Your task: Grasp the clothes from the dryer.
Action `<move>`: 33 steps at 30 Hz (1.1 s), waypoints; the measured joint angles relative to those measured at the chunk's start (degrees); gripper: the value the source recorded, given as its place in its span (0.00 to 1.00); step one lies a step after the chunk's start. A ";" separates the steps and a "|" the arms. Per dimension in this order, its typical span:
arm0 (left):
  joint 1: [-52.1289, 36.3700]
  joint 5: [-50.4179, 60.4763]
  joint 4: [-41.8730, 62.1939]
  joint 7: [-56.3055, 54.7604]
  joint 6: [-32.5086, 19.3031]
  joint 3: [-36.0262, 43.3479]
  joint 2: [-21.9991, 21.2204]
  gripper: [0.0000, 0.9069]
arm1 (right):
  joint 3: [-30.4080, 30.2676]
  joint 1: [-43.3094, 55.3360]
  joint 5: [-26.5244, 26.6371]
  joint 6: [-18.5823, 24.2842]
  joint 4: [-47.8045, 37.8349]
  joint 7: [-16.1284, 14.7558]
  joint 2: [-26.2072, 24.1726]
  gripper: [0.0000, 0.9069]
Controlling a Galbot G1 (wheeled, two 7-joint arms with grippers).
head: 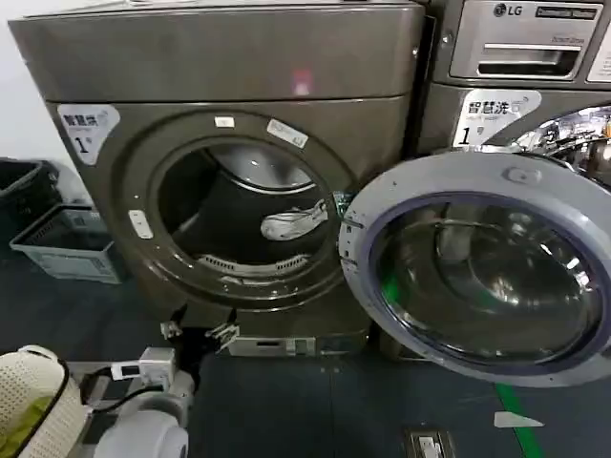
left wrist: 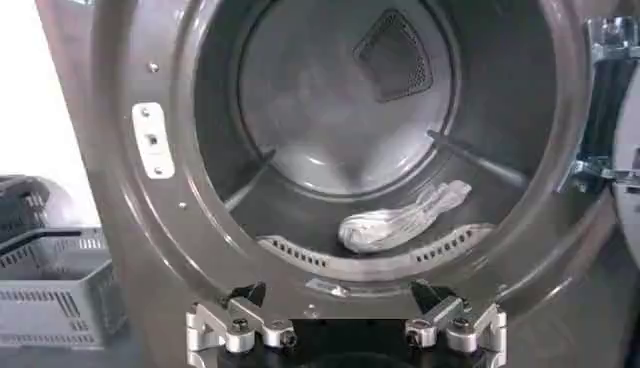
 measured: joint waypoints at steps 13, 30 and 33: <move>0.17 -0.14 0.37 0.12 0.00 -0.13 0.19 1.00 | -0.58 0.12 0.02 0.04 0.23 -0.08 0.48 1.00; -0.64 -0.32 1.67 -0.05 0.00 -0.44 -0.23 1.00 | -1.05 0.34 -0.12 0.14 0.56 -0.44 1.03 1.00; -0.48 -0.34 1.94 -0.03 0.00 -0.53 -0.23 1.00 | -0.97 0.20 -0.12 0.14 0.65 -0.49 1.05 1.00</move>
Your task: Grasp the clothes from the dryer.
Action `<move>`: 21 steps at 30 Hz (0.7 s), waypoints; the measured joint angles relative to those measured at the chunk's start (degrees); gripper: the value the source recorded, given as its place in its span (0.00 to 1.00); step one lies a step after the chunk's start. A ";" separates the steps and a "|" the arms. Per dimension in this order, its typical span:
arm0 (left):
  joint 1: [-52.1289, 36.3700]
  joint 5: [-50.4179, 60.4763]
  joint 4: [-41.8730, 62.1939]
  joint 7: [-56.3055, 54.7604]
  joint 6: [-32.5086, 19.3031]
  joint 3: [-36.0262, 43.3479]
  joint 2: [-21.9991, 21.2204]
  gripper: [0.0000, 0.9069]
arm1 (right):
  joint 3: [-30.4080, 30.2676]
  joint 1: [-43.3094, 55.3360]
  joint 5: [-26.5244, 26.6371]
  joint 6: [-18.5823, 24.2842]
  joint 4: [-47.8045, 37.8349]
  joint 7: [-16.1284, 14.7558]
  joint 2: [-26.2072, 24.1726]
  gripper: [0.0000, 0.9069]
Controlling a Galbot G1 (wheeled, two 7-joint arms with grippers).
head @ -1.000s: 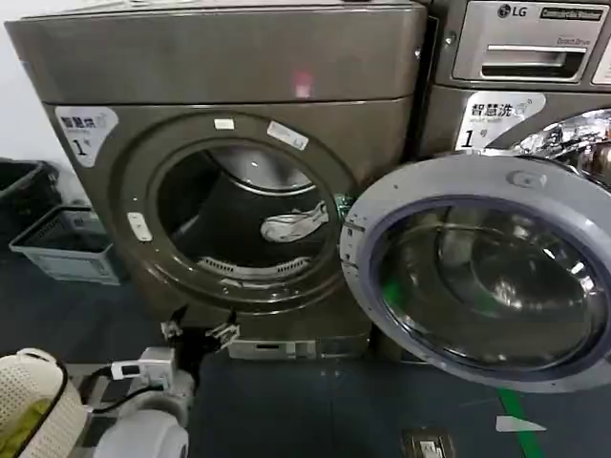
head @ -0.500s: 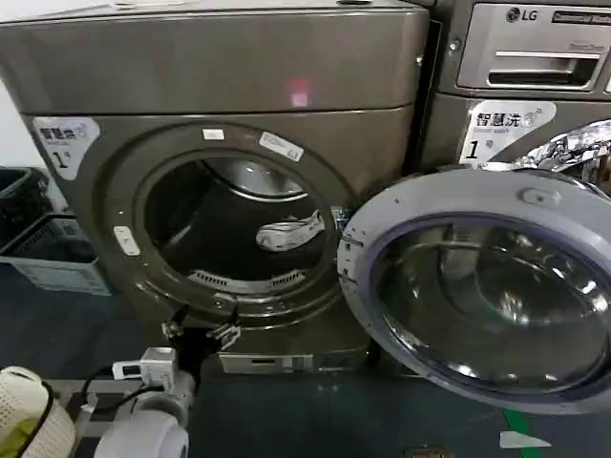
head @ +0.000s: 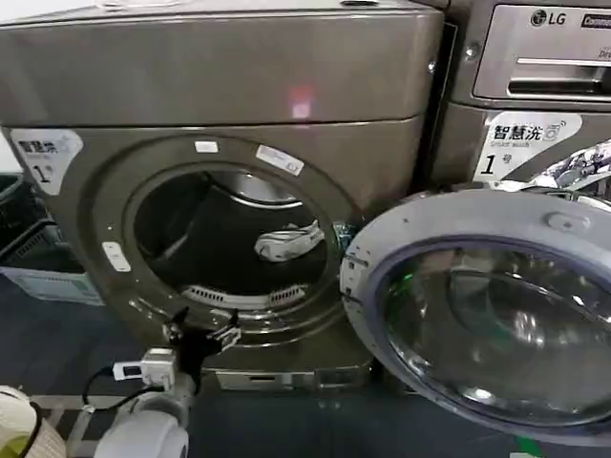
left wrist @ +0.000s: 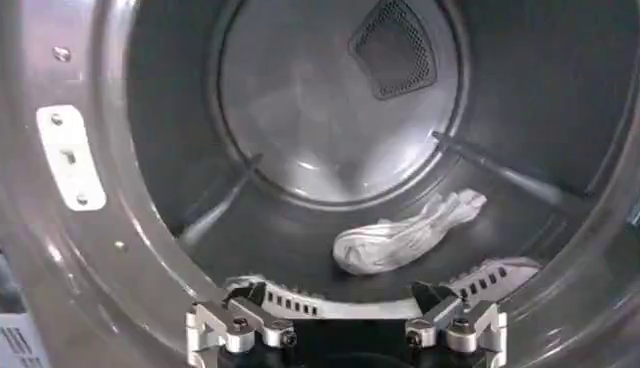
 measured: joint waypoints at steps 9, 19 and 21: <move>0.07 -0.06 0.32 0.05 0.00 0.00 0.02 1.00 | 0.07 -0.13 0.00 -0.01 -0.07 -0.05 0.08 1.00; 0.09 -0.02 0.56 0.06 0.00 0.00 0.00 1.00 | 0.26 -0.33 0.00 -0.08 0.13 -0.21 0.39 1.00; 0.11 -0.04 0.55 0.08 0.00 -0.01 -0.02 1.00 | 0.26 -0.29 0.00 -0.08 0.10 -0.21 0.58 1.00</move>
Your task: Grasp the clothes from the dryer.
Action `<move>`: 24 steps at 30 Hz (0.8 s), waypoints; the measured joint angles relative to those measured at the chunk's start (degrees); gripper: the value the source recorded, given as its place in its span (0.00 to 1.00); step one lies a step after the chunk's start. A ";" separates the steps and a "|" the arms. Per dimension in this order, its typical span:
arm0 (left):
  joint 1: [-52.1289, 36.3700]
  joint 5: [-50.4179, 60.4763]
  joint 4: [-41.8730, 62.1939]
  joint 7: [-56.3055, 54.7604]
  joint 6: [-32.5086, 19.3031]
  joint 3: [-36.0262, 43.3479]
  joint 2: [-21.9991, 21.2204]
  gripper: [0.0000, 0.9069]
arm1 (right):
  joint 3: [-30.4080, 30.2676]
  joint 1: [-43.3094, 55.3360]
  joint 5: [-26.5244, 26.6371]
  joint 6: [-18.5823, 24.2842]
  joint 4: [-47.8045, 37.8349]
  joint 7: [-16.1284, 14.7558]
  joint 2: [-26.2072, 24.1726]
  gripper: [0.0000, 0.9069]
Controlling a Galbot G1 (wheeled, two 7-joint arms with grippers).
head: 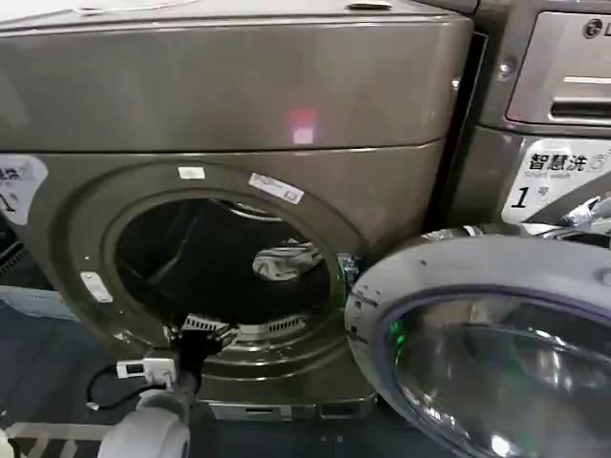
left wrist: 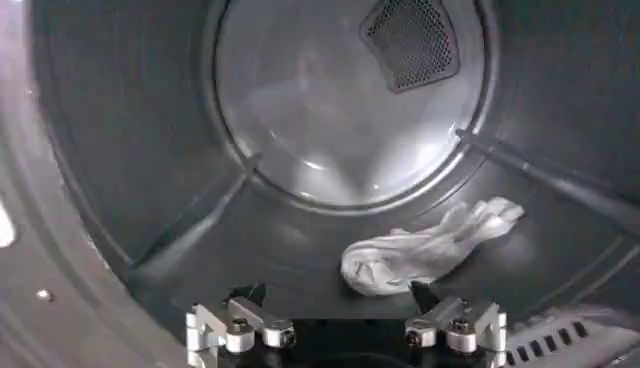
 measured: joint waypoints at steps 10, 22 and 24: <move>-0.21 0.02 0.63 0.01 0.00 0.15 -0.16 1.00 | 0.40 -0.55 -0.10 0.68 -0.66 -0.20 0.73 1.00; -3.33 0.54 3.49 -0.61 0.00 1.69 -0.63 1.00 | 0.53 -0.65 -0.64 2.02 -1.14 -0.46 1.12 1.00; -4.51 0.89 4.80 -0.59 0.00 1.86 -0.80 1.00 | 0.31 -0.46 -0.75 2.19 -1.21 -0.47 1.21 1.00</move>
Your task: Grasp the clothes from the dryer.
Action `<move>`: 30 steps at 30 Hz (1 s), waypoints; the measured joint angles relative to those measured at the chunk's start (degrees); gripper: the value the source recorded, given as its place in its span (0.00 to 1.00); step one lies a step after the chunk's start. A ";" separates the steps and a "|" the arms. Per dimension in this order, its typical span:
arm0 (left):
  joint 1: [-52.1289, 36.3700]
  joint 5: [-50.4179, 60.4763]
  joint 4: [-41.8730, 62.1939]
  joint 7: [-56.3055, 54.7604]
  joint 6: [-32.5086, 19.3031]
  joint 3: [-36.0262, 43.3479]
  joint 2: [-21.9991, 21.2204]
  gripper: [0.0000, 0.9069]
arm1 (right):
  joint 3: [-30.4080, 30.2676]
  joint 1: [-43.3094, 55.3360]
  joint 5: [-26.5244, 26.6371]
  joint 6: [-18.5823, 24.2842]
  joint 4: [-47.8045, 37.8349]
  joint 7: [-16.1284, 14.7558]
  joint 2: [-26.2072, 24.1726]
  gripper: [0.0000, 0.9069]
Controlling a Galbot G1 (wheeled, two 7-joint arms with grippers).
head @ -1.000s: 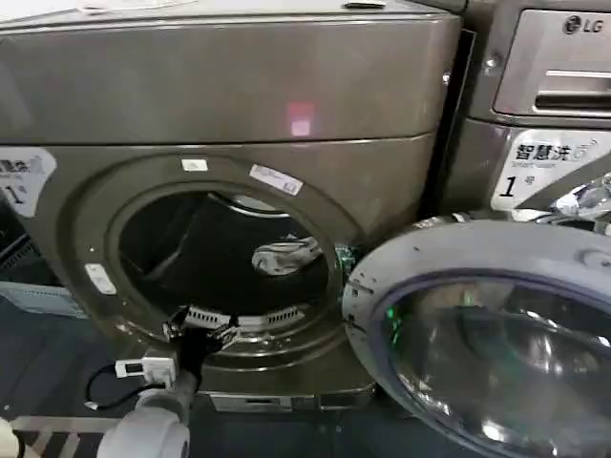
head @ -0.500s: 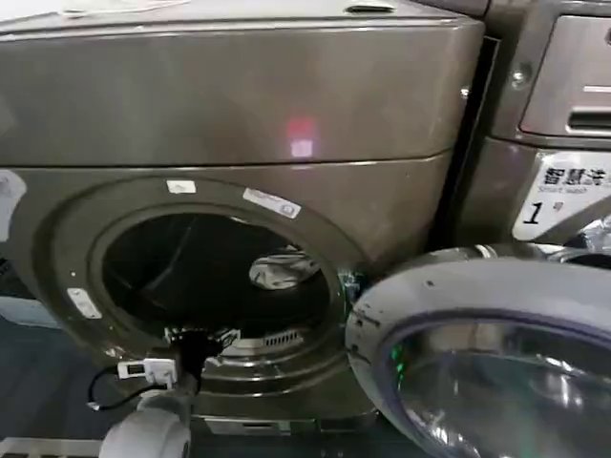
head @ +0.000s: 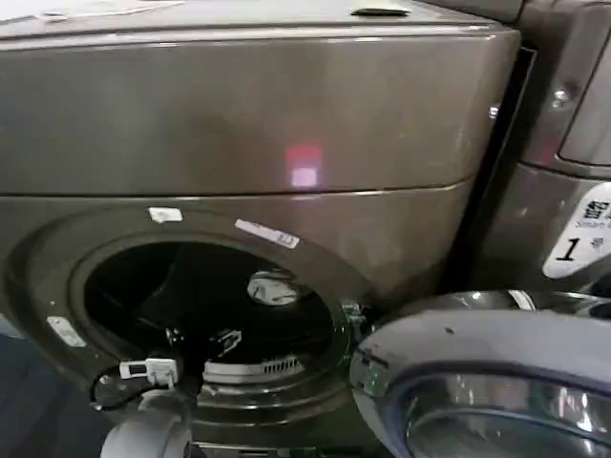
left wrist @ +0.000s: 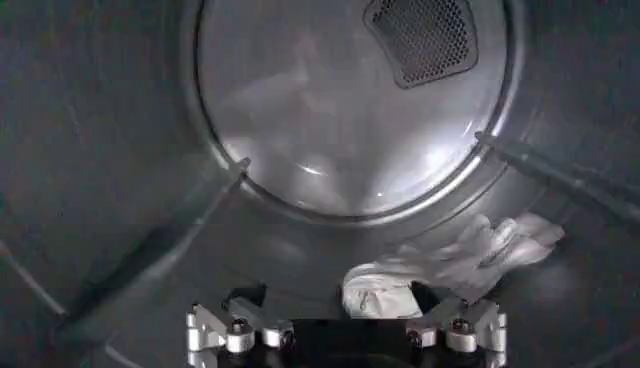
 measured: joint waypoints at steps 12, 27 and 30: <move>-10.92 0.08 12.45 0.02 0.00 0.03 -0.36 1.00 | -1.10 0.66 -0.24 0.29 -0.16 -0.04 -0.42 1.00; -28.29 1.21 32.52 1.65 0.00 0.04 -0.69 1.00 | -1.78 0.62 -0.15 0.39 0.65 -0.14 0.01 1.00; -30.89 1.59 36.16 2.00 0.00 -0.21 -0.58 1.00 | -1.65 0.40 0.00 0.39 0.65 -0.09 0.00 1.00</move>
